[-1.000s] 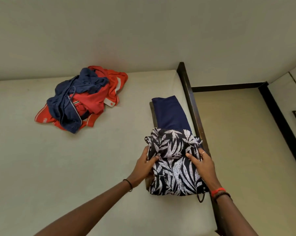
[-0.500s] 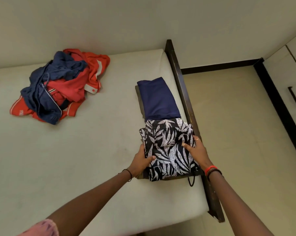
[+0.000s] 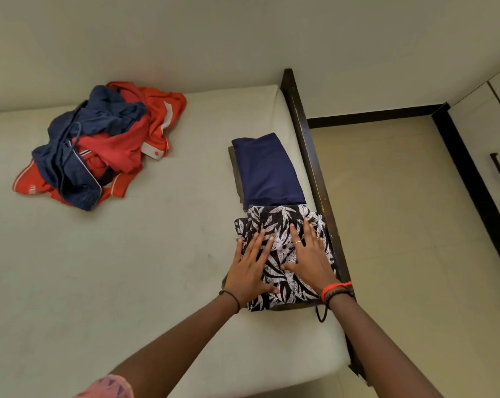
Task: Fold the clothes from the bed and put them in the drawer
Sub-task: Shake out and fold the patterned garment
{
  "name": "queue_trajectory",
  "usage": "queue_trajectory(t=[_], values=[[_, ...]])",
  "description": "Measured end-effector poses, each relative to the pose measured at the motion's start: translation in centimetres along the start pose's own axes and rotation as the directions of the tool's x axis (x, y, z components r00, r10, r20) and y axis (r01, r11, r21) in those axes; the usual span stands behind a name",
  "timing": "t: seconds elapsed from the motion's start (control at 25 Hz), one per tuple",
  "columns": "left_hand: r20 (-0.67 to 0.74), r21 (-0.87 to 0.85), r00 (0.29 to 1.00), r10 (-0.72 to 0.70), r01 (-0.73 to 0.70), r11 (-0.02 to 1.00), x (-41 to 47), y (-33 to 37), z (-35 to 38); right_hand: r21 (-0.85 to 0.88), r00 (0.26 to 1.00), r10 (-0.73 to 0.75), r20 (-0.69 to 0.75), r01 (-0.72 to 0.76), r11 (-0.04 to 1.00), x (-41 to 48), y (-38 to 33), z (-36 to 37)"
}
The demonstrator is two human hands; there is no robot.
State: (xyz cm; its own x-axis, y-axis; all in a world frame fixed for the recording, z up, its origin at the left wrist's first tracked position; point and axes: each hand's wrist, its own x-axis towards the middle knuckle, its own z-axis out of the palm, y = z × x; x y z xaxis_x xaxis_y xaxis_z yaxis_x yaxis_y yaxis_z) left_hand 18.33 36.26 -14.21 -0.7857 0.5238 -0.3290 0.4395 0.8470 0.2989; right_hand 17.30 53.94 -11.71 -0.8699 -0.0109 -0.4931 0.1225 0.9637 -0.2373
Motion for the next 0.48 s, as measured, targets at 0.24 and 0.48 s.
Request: queue_trajectory(t=[0.24,0.48], values=[[0.060,0.047,0.995,-0.079,0.076,0.996,0.8,0.2,0.2,-0.082,1.000,0.007,0.020,-0.006,0.997,0.6,0.6,0.5],[0.110,0.010,0.990,-0.093,0.092,0.996,-0.2,0.9,-2.3,-0.107,0.997,0.065,-0.027,-0.068,0.992,-0.1,-2.0,-1.6]])
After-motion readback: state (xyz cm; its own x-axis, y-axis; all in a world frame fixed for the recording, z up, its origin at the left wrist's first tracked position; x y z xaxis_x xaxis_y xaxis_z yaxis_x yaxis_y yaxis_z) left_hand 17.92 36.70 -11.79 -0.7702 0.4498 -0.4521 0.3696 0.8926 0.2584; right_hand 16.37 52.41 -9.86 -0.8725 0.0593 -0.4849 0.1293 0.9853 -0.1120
